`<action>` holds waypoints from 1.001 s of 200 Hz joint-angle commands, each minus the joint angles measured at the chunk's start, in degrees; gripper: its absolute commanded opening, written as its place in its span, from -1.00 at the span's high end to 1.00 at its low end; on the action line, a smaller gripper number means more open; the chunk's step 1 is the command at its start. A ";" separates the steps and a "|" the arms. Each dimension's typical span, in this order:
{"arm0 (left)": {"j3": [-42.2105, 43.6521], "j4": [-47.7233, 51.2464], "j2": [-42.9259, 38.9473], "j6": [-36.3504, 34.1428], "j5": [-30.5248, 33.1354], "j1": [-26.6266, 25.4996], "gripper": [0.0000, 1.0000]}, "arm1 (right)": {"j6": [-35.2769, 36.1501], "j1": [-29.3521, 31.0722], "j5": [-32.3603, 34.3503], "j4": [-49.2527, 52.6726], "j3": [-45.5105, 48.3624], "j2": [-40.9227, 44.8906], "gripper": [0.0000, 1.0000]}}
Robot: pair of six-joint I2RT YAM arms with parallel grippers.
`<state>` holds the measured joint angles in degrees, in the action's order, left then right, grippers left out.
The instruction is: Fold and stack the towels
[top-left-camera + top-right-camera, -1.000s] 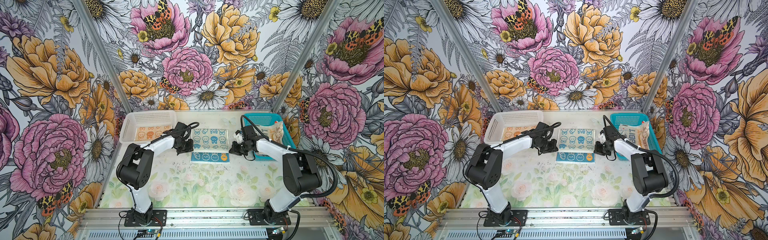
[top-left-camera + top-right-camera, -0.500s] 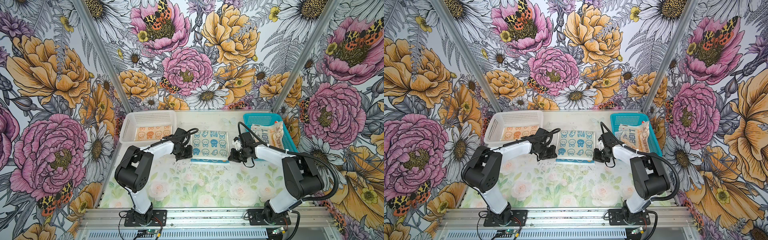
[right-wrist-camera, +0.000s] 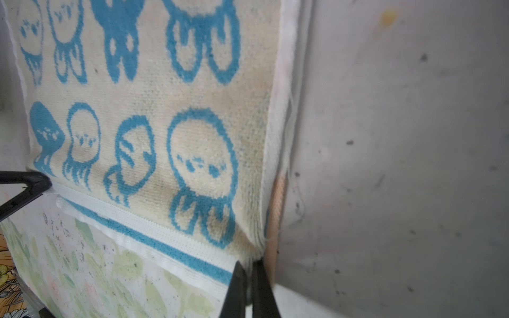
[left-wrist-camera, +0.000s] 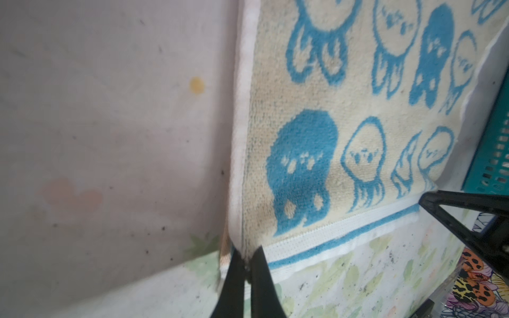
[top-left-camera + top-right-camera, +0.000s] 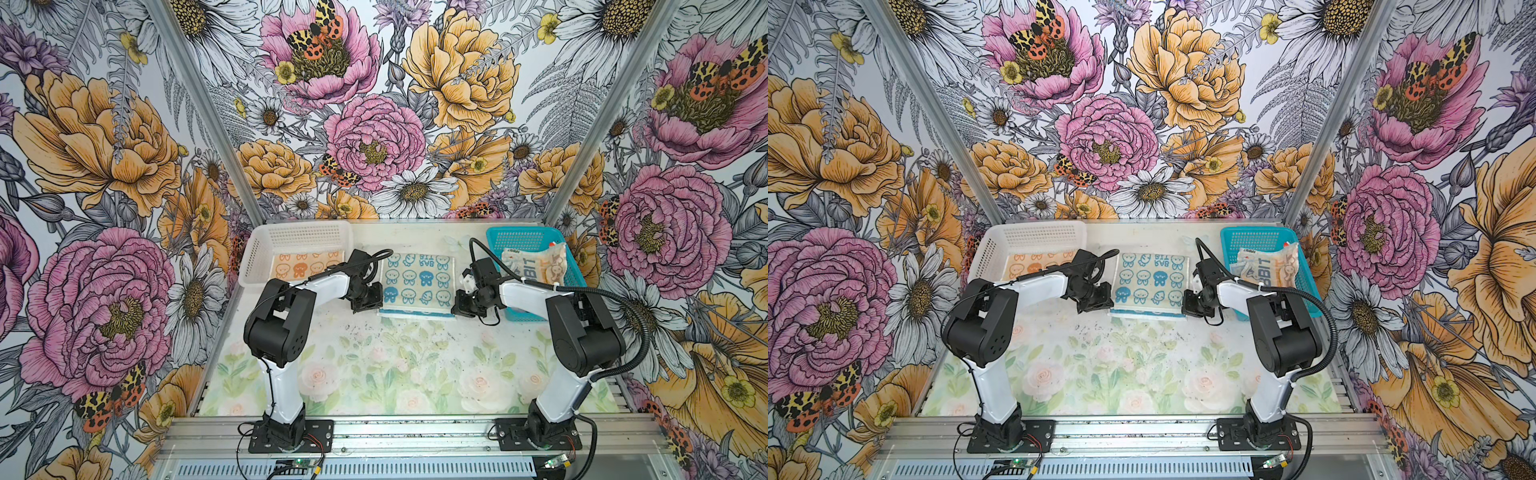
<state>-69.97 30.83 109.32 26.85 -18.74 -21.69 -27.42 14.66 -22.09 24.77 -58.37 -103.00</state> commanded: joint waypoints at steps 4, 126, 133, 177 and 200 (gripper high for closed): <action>-4.19 4.59 0.52 -1.05 6.01 2.98 1.00 | 0.08 -1.90 7.77 3.34 -3.42 -1.24 1.00; -1.93 8.35 -4.09 -1.65 8.02 1.89 1.00 | 0.79 -0.39 9.18 8.86 -2.55 6.12 1.00; -0.88 7.84 -4.33 -1.39 8.02 1.55 1.00 | 0.71 -0.22 9.23 8.55 -1.80 5.99 1.00; 2.82 5.73 -3.45 -0.59 7.38 0.61 1.00 | -0.29 0.26 9.32 5.83 2.11 4.01 1.00; 2.95 5.65 -2.48 -0.66 7.44 0.43 1.00 | -0.75 0.49 9.04 4.56 2.93 3.21 1.00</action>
<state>-67.90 35.00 105.86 25.61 -18.09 -22.83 -27.27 16.49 -20.12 28.14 -56.93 -98.65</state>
